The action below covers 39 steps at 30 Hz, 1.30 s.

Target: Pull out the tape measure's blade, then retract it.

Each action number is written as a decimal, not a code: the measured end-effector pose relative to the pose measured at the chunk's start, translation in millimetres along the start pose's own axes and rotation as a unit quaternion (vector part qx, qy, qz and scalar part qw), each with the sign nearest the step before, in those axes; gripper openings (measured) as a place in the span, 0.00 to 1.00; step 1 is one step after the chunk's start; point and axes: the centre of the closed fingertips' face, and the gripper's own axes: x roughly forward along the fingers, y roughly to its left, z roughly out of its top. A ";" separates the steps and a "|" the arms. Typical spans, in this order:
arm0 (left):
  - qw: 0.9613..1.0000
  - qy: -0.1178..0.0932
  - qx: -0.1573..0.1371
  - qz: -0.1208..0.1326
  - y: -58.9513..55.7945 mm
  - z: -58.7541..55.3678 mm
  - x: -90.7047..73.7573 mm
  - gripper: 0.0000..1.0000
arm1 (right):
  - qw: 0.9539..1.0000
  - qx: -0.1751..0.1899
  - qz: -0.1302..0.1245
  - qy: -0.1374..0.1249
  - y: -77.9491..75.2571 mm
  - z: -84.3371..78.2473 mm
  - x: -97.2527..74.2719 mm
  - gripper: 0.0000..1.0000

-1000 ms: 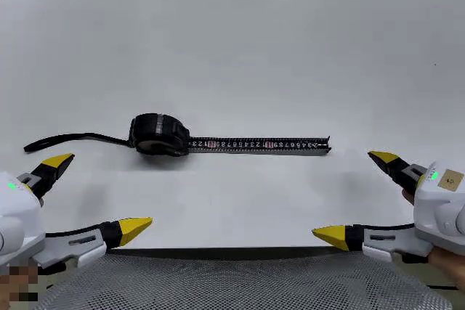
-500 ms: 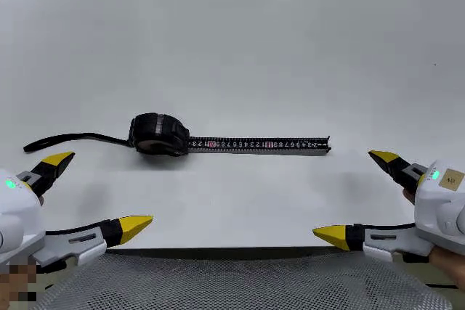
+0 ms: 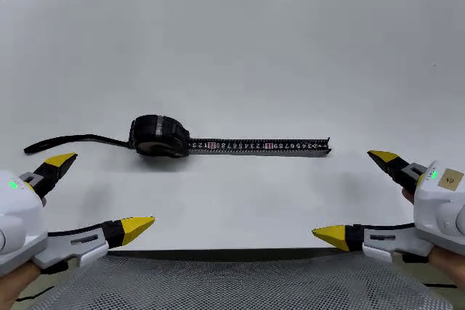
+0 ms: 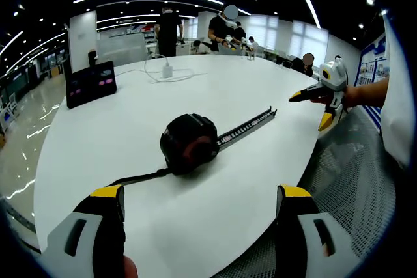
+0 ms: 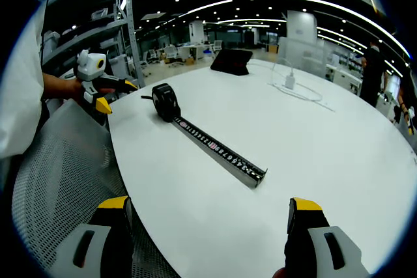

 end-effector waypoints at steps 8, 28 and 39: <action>1.000 0.004 -0.001 -0.001 0.1 0.3 3.5 0.95 | 1.000 -0.002 0.002 0.004 -1.1 -1.4 2.0 0.99; 1.000 -0.003 0.001 -0.011 -3.1 22.0 27.1 0.94 | 1.000 -0.013 0.010 0.007 0.8 16.5 2.8 0.99; 1.000 -0.001 0.005 -0.018 -5.7 27.0 36.4 0.94 | 1.000 -0.016 0.015 0.010 -5.3 20.8 7.3 0.98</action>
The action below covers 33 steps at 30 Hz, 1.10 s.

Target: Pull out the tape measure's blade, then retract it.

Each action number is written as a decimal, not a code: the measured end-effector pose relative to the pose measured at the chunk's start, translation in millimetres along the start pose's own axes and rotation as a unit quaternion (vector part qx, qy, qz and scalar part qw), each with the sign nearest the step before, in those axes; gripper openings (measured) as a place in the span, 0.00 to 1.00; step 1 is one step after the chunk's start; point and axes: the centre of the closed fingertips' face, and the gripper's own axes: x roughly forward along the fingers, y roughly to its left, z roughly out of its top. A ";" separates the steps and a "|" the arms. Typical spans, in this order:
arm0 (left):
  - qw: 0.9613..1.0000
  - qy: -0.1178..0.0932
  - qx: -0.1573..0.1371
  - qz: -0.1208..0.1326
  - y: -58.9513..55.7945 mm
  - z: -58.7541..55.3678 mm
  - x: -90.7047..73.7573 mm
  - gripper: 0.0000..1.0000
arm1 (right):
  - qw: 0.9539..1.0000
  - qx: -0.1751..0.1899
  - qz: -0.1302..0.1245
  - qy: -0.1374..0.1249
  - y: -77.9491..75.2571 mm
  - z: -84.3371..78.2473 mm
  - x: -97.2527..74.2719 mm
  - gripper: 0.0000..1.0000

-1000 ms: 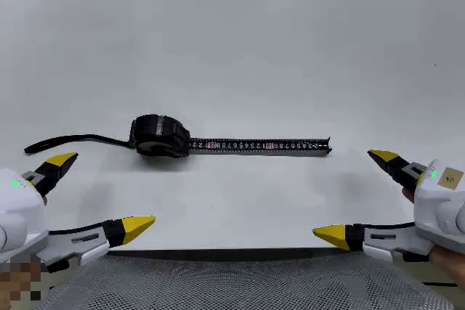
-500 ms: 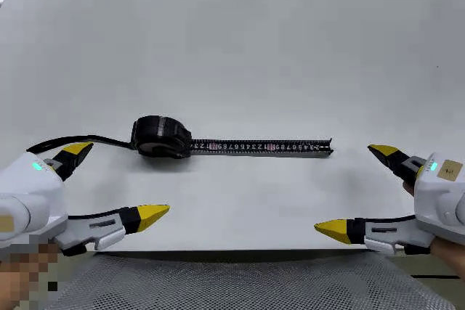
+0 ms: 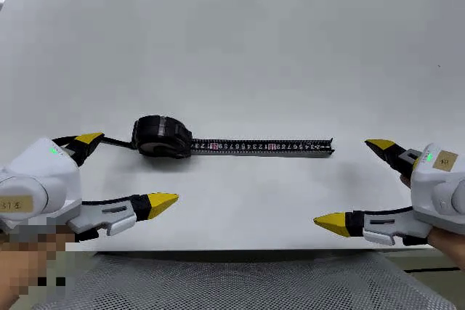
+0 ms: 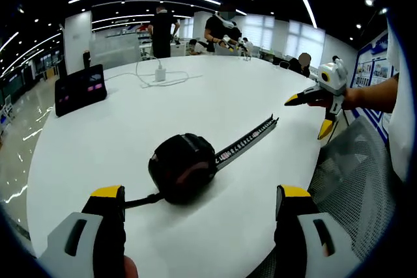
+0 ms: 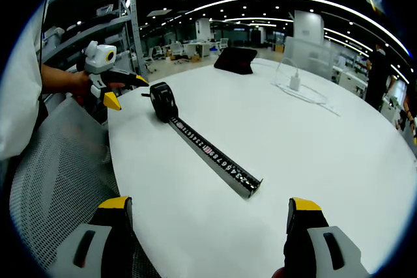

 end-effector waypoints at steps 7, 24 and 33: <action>1.000 0.001 0.002 -0.003 -1.3 3.7 6.1 0.93 | 1.000 -0.002 0.000 0.000 -5.1 0.4 2.6 0.98; 1.000 -0.004 -0.022 -0.002 -3.5 8.9 18.8 0.91 | 1.000 0.002 0.000 0.000 -12.8 -1.9 7.2 0.97; 0.999 -0.011 -0.039 -0.004 -5.7 14.1 28.4 0.91 | 1.000 0.001 0.001 -0.001 -14.7 -0.4 8.2 0.97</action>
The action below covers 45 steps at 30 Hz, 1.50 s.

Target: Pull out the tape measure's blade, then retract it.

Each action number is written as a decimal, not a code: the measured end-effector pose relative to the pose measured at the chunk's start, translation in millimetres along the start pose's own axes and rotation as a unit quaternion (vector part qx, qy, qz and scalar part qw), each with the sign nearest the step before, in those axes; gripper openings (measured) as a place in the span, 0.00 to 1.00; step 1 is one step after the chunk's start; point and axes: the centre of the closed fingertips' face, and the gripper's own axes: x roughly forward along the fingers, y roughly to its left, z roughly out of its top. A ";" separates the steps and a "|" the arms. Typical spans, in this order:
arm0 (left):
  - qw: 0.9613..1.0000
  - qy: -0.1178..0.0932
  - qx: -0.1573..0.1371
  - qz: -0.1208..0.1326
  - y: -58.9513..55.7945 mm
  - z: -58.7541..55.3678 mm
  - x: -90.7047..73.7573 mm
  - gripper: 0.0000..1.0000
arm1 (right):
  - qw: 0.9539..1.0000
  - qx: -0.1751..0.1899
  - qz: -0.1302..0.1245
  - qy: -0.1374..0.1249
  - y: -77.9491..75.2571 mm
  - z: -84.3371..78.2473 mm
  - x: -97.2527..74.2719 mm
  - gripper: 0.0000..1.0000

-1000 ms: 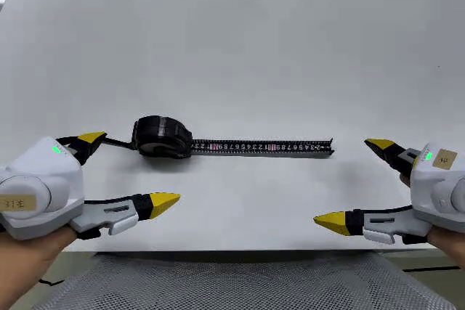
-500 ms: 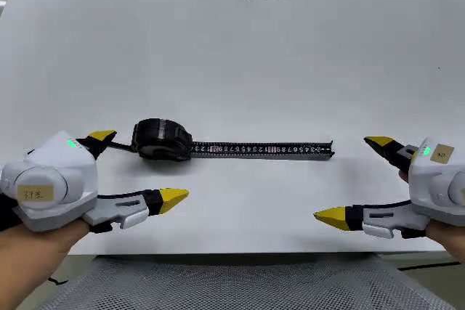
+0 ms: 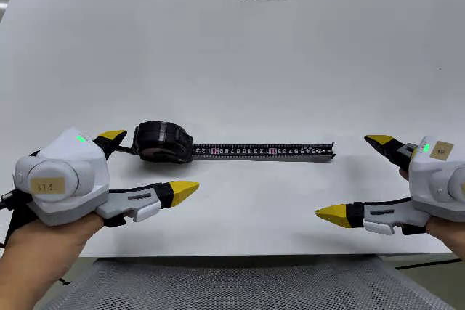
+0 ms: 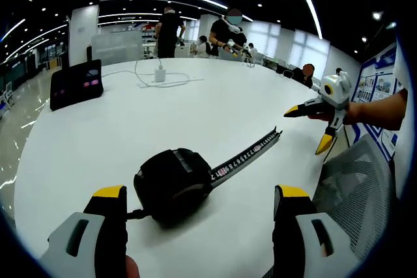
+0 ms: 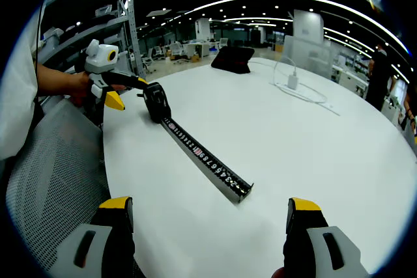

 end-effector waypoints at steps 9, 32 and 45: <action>1.000 -0.001 -0.021 0.003 -0.6 -2.2 7.4 0.89 | 1.000 -0.002 0.000 0.001 -4.4 0.2 1.4 0.96; 0.996 -0.008 -0.078 0.047 8.0 -4.3 19.7 0.84 | 1.000 -0.008 0.024 0.013 -5.2 0.8 3.8 0.90; 0.991 -0.006 -0.101 0.088 12.9 -4.0 27.1 0.81 | 0.997 -0.046 0.046 0.041 -16.2 2.4 7.2 0.79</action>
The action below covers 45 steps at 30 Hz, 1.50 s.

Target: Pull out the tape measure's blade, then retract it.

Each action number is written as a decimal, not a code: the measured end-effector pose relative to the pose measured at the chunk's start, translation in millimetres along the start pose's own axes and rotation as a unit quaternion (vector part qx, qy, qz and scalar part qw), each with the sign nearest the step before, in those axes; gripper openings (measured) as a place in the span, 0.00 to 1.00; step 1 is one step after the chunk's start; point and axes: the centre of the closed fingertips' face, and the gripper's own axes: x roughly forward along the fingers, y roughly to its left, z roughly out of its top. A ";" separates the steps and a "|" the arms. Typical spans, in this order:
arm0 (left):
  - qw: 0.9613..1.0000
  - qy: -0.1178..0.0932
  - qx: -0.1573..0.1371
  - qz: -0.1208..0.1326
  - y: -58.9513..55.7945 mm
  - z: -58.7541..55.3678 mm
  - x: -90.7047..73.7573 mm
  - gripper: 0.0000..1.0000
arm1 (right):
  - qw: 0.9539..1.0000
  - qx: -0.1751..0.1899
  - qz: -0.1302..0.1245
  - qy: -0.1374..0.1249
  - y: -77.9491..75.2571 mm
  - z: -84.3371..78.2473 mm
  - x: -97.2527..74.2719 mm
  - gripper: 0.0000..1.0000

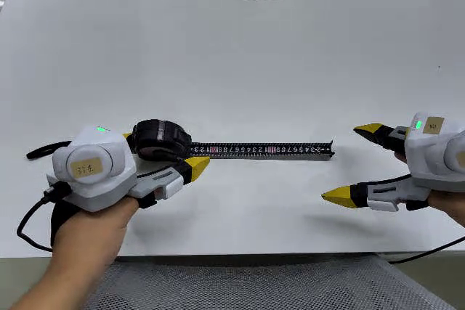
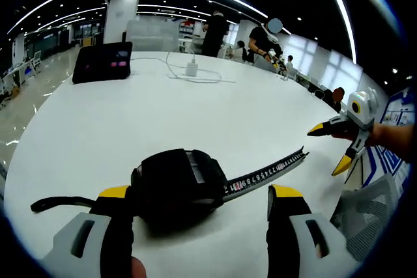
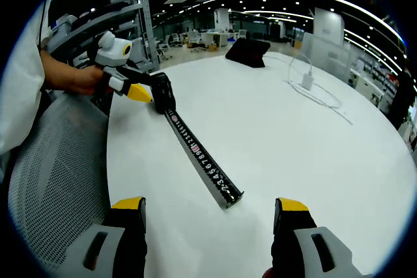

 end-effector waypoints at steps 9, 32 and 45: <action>1.000 0.006 0.000 0.027 6.4 -0.8 1.7 0.73 | 1.000 -0.022 0.008 0.011 -9.3 2.2 1.3 0.68; 0.997 0.002 -0.032 0.070 20.9 0.4 7.8 0.60 | 0.996 -0.067 0.039 0.047 -19.8 -2.3 17.0 0.47; 0.997 0.000 -0.039 0.073 23.1 -0.2 10.5 0.59 | 0.992 -0.091 0.062 0.066 -17.9 -2.6 25.2 0.40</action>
